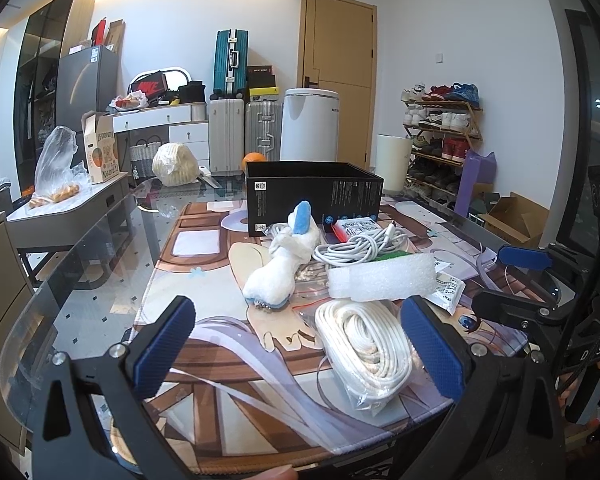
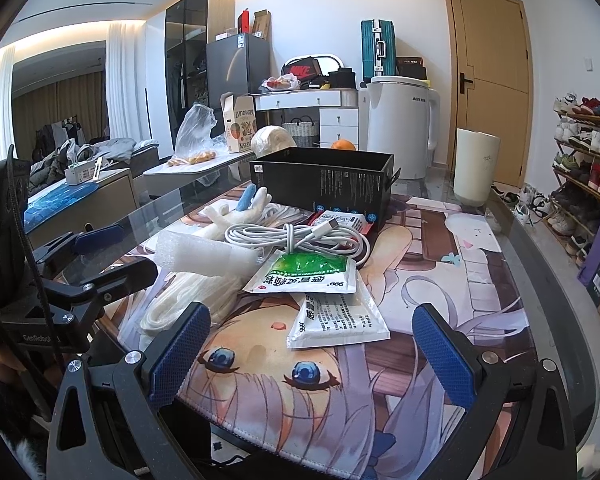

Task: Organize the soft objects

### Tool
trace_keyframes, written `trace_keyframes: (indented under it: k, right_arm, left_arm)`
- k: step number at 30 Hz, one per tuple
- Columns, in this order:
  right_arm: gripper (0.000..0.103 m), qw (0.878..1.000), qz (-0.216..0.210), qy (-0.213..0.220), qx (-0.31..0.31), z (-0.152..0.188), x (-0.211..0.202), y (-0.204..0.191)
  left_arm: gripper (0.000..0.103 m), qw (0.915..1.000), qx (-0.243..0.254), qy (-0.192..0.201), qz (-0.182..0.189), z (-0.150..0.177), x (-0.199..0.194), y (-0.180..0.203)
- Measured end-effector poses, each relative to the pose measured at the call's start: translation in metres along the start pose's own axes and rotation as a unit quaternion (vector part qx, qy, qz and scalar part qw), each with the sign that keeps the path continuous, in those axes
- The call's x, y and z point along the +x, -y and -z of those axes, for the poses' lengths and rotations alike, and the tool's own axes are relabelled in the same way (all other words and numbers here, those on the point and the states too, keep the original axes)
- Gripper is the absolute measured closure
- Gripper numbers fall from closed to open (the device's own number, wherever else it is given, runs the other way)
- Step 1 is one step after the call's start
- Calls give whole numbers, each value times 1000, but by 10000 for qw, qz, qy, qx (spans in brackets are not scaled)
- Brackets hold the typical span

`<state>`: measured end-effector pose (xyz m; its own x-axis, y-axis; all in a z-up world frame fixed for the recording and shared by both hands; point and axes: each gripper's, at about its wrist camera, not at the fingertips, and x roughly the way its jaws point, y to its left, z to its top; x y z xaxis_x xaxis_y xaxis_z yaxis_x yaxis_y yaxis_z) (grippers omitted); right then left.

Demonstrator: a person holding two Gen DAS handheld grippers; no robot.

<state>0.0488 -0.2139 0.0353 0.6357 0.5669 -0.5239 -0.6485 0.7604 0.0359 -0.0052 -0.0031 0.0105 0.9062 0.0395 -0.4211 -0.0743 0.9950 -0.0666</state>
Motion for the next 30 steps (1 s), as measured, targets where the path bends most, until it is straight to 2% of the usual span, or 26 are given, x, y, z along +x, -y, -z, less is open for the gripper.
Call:
trace_keyframes:
  k: [30]
  right_arm:
    - [1, 10000, 39, -37, 4, -2, -4, 2]
  left_arm:
    - [0, 10000, -7, 5, -54, -2, 2, -4]
